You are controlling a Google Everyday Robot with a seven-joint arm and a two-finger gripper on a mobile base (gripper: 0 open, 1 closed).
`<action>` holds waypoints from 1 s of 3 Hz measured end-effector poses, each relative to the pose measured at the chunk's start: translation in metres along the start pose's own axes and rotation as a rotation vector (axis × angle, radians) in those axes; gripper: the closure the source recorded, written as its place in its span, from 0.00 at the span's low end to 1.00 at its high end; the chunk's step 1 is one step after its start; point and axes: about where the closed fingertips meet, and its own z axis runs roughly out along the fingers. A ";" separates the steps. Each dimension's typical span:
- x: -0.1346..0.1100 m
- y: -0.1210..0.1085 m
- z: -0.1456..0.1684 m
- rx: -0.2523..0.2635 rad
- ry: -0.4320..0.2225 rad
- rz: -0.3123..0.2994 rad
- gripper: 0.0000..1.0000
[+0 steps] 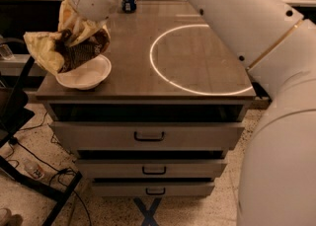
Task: Place brown chip bag into paper bowl
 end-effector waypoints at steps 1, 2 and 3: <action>-0.001 0.001 0.005 -0.020 -0.003 -0.004 1.00; 0.004 0.006 0.008 -0.050 0.002 -0.004 1.00; 0.013 0.014 0.014 -0.080 0.007 0.002 1.00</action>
Offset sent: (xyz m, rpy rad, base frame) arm 0.0048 -0.0083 -0.0160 -0.0829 0.0180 0.0171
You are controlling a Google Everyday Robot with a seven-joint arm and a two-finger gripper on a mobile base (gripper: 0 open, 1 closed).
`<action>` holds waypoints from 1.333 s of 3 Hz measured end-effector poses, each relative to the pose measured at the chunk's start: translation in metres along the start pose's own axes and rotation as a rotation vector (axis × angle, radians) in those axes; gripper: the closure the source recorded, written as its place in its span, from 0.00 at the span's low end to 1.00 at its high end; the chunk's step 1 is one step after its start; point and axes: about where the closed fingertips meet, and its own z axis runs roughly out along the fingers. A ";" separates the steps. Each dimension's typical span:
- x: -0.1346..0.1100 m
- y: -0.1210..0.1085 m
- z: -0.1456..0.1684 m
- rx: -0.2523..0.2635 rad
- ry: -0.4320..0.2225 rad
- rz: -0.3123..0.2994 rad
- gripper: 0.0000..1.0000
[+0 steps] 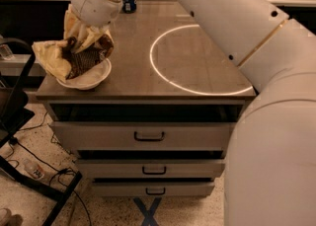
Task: Place brown chip bag into paper bowl
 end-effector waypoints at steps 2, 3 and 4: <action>0.010 0.003 0.002 0.004 0.009 -0.004 0.74; 0.009 0.003 0.004 0.002 0.006 -0.005 0.52; 0.008 0.002 0.008 0.000 0.002 -0.007 0.20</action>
Offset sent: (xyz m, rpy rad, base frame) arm 0.0137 -0.0141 -0.0056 0.0047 -0.0285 -0.0114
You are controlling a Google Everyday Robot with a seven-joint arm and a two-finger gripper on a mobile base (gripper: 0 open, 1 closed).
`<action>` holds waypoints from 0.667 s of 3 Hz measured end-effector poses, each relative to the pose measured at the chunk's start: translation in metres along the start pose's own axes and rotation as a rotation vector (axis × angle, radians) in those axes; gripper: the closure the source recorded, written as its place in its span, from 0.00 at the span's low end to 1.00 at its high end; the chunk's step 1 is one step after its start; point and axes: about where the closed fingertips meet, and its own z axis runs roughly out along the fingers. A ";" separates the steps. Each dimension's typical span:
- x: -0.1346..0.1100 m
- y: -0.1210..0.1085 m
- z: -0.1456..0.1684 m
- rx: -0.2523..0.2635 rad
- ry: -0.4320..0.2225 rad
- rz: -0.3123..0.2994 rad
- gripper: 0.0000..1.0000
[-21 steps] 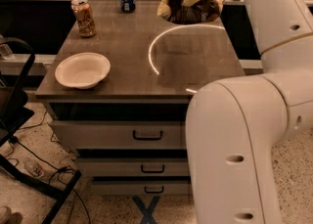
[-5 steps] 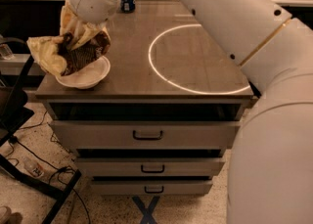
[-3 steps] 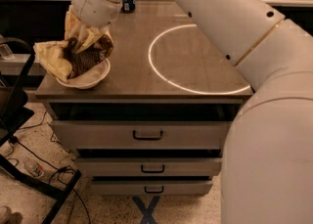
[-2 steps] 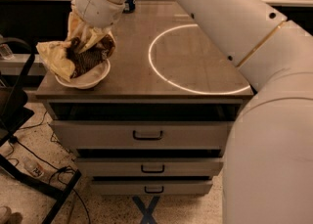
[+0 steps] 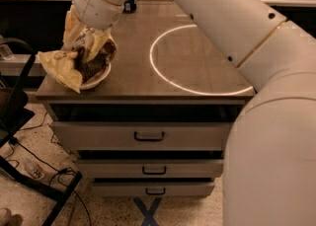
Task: Place brown chip bag into paper bowl
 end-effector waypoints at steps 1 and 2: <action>-0.001 -0.001 0.003 -0.002 -0.003 -0.001 0.00; -0.001 -0.001 0.003 -0.002 -0.003 -0.001 0.00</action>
Offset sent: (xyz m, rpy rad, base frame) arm -0.0003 0.0015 -0.0010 0.0000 0.0012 0.0020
